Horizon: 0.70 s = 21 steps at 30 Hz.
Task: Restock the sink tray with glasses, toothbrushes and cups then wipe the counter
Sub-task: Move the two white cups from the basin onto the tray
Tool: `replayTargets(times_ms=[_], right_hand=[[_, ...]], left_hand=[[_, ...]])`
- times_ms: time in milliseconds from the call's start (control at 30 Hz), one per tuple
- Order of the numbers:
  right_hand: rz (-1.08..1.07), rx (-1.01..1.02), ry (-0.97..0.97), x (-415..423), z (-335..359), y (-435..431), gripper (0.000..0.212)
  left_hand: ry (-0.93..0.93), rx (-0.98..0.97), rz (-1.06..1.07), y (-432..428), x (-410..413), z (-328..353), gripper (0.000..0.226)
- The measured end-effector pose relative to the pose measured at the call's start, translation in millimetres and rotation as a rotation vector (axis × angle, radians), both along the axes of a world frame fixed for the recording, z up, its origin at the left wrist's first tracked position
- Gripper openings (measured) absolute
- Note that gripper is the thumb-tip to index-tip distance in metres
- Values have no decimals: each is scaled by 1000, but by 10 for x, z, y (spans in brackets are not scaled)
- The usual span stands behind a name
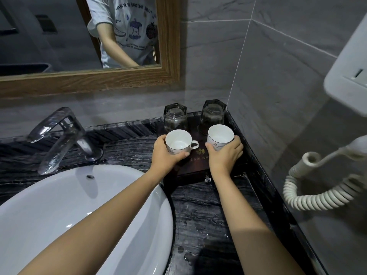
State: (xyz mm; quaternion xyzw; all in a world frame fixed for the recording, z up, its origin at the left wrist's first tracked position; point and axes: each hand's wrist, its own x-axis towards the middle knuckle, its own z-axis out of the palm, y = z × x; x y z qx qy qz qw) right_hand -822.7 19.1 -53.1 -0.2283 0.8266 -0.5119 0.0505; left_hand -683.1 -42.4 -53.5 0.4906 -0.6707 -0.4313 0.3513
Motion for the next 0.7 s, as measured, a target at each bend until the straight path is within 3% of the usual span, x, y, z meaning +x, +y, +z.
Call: replayTargets(times_ms=[333,700], right_hand=[[32,-27,31,-75,-40,9,77],[157,-20,32,-115,-80,120,80]], left_hand=[[0,-7,-9,27,-9,33,73],[-29,-24,-8,73,10,43,74]])
